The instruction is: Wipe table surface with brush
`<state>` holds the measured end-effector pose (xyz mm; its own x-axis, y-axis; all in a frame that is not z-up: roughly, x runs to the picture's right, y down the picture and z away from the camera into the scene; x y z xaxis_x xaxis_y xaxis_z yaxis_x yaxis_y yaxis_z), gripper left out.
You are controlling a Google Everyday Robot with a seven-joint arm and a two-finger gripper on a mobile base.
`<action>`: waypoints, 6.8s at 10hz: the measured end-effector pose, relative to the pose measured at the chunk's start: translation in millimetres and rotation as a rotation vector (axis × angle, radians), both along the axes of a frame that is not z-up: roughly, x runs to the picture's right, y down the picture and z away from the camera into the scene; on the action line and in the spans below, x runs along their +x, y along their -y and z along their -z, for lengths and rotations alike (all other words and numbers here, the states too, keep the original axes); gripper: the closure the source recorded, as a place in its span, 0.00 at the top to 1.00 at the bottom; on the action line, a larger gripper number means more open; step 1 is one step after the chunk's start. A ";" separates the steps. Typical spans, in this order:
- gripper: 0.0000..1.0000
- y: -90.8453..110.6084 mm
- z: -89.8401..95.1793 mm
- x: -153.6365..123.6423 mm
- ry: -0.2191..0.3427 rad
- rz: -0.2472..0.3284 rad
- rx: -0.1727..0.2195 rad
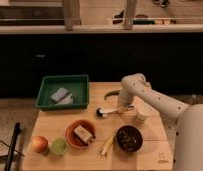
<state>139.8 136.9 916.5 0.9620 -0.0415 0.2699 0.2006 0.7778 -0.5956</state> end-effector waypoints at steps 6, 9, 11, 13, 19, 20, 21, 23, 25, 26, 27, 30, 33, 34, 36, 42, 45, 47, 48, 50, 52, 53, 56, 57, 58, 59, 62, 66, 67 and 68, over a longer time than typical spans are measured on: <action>0.00 12.2 20.0 -2.1 -0.002 0.028 0.007; 0.00 22.9 29.8 -1.7 -0.005 0.054 0.037; 0.00 27.0 33.0 -1.6 -0.012 0.069 0.052; 0.00 31.5 36.3 -2.1 -0.020 0.087 0.068; 0.00 33.8 38.4 -13.8 -0.089 0.186 0.112; 0.00 34.6 38.0 -16.3 -0.092 0.198 0.117; 0.00 33.5 37.7 -18.6 -0.093 0.214 0.113; 0.00 31.1 35.8 -22.6 -0.090 0.241 0.102; 0.00 26.9 34.8 -18.2 -0.097 0.252 0.086; 0.00 25.7 34.8 -8.8 -0.113 0.251 0.079; 0.00 25.5 34.7 -0.2 -0.129 0.244 0.077; 0.00 38.4 33.8 28.4 -0.205 0.224 0.092; 0.00 60.9 25.5 27.7 -0.228 0.234 0.120; 0.00 63.7 23.9 21.9 -0.221 0.244 0.123; 0.00 64.8 21.8 -6.1 -0.172 0.284 0.127; 0.00 34.2 40.7 -24.6 -0.061 0.357 0.098; 0.00 26.6 41.6 19.2 -0.115 0.363 0.057; 0.00 34.1 34.6 43.3 -0.172 0.350 0.050; 0.00 41.4 29.9 46.5 -0.194 0.337 0.057; 0.00 59.6 16.6 44.1 -0.220 0.306 0.079; 0.00 68.0 8.2 33.5 -0.209 0.289 0.093; 0.00 67.6 5.0 16.9 -0.186 0.294 0.093; 0.00 54.5 -0.1 -30.0 -0.094 0.351 0.083; 0.00 47.7 2.5 -35.9 -0.074 0.369 0.075; 0.00 38.3 7.6 -39.7 -0.052 0.396 0.065; 0.00 30.8 11.6 -37.9 -0.040 0.415 0.055; 0.00 23.7 18.6 -2.6 -0.070 0.413 0.027; 0.00 32.0 13.2 66.9 -0.189 0.367 0.000; 0.00 38.8 8.9 72.6 -0.217 0.345 0.007; 0.00 43.9 5.7 73.8 -0.236 0.329 0.013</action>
